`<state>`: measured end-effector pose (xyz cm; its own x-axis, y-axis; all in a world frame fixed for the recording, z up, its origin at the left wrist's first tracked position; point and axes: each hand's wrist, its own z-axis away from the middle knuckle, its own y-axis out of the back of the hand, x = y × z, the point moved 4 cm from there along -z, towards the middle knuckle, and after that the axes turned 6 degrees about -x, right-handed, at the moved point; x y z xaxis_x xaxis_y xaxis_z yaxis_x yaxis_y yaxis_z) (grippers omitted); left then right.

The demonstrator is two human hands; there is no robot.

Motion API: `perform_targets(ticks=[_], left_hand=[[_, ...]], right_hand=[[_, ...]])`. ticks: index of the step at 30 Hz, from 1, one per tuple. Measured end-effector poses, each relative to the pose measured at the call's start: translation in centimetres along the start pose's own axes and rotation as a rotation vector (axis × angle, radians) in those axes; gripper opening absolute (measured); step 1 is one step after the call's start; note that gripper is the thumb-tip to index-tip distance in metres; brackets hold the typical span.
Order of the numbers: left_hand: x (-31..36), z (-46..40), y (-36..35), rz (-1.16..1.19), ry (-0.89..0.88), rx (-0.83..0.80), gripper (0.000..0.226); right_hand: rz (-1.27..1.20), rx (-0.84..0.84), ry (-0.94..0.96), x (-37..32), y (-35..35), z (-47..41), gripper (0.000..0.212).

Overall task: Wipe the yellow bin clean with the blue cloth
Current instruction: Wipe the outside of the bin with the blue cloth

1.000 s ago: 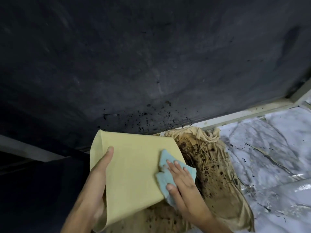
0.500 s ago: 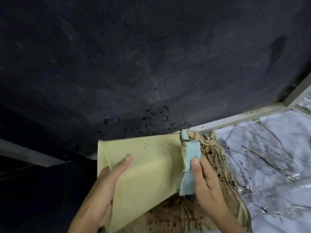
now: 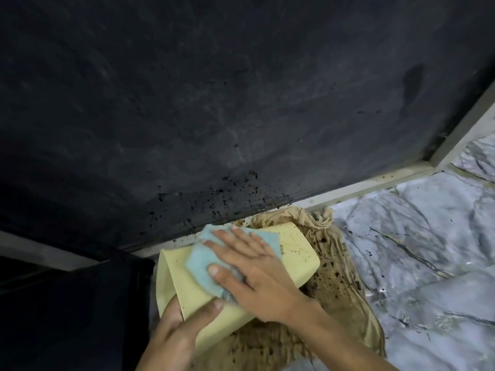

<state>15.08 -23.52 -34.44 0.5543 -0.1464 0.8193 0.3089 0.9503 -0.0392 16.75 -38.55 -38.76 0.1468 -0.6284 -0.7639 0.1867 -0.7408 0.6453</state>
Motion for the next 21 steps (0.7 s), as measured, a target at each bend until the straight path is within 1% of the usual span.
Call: perform_targets(ticks=[2,4,6,7,8,9,11,13,15,16,17,19,21], left_hand=[[-0.8,-0.3,0.6,0.064,0.025,0.042,0.07],[-1.1,-0.4,0.8,0.068,0.049,0.069,0.063],[-1.1,-0.5,0.8,0.039,0.06,0.089,0.06],[-1.0,-0.6,0.9,0.033,0.061,0.09,0.058],[-1.0,-0.6,0.9,0.038,0.066,0.087,0.053],[-0.9,-0.5,0.9,0.03,0.068,0.092,0.047],[-0.7,-0.5,0.3,0.01,0.052,0.045,0.039],[-0.2,-0.3,-0.5,0.009,-0.022,-0.036,0.036],[0.1,-0.2,-0.5,0.026,-0.056,-0.006,0.026],[0.2,-0.2,-0.5,-0.01,-0.059,-0.029,0.042],[0.3,0.2,-0.4,-0.043,-0.063,-0.049,0.05],[-0.3,0.5,0.5,-0.038,0.001,-0.005,0.057],[-1.5,0.1,1.7,-0.007,0.045,0.022,0.061]], right_hand=[[0.009,0.051,-0.148,4.5,0.5,1.3,0.055],[-0.046,0.122,-0.309,8.8,1.5,2.2,0.056],[-0.096,0.161,-0.41,10.6,2.1,2.3,0.054],[-0.083,0.136,-0.419,10.1,2.0,2.0,0.052],[-0.051,0.092,-0.393,8.8,1.5,1.4,0.05],[-0.025,0.052,-0.324,6.5,1.0,0.6,0.049],[-0.046,-0.005,-0.116,0.3,0.2,-1.2,0.049],[-0.071,-0.065,0.062,-5.0,-0.6,-2.9,0.047],[-0.061,-0.101,0.13,-7.1,-0.8,-3.7,0.046],[-0.056,-0.085,0.118,-6.5,-0.6,-3.5,0.046],[-0.048,-0.049,0.084,-5.0,-0.6,-2.8,0.048],[0.004,0.012,-0.054,0.1,-0.3,-0.8,0.053],[0.056,0.016,-0.242,6.4,0.1,0.8,0.054]])
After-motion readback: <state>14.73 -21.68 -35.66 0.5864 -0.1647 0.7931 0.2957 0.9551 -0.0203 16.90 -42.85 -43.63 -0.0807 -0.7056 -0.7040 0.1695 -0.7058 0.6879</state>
